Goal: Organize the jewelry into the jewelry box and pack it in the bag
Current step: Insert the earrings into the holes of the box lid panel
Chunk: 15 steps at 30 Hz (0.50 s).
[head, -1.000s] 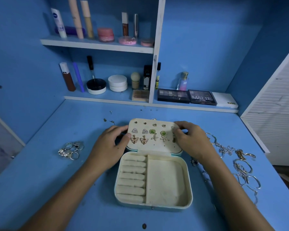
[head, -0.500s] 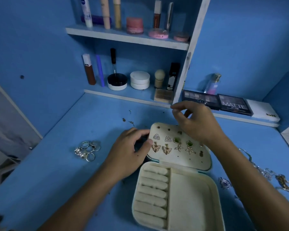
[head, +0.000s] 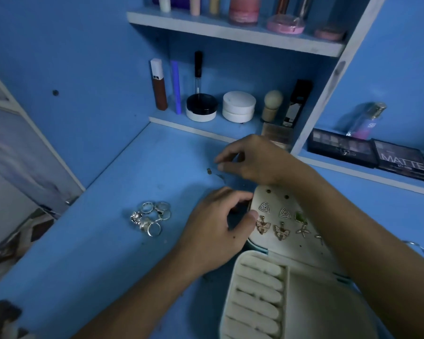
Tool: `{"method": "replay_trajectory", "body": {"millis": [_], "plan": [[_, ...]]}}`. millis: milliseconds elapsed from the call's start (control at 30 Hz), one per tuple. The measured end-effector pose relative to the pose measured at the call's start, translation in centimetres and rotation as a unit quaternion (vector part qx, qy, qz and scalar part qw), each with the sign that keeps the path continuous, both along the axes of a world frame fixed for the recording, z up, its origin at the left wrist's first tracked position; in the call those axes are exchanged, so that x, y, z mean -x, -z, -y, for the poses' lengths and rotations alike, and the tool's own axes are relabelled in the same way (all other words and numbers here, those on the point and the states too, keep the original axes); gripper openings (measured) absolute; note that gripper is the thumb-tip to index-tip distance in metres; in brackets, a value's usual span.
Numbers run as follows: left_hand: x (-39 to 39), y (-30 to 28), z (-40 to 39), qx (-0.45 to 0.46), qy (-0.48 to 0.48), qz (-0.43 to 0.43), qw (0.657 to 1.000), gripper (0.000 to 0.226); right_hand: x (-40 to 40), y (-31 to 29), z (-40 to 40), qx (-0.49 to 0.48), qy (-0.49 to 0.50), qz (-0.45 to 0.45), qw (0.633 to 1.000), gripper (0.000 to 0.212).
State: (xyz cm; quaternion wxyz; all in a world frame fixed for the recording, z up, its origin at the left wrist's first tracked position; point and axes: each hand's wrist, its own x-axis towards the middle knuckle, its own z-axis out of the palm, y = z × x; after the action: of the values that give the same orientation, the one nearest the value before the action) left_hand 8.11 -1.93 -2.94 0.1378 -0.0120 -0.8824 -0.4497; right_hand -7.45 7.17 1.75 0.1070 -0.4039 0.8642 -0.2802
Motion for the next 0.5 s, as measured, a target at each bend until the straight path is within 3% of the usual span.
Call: {"method": "replay_trajectory", "body": {"millis": [500], "plan": [[0.0, -0.2, 0.0, 0.004, 0.003, 0.004, 1.000, 0.026, 0.2, 0.5, 2.6, -0.021, -0.008, 0.001, 1.000, 0.005]]}}
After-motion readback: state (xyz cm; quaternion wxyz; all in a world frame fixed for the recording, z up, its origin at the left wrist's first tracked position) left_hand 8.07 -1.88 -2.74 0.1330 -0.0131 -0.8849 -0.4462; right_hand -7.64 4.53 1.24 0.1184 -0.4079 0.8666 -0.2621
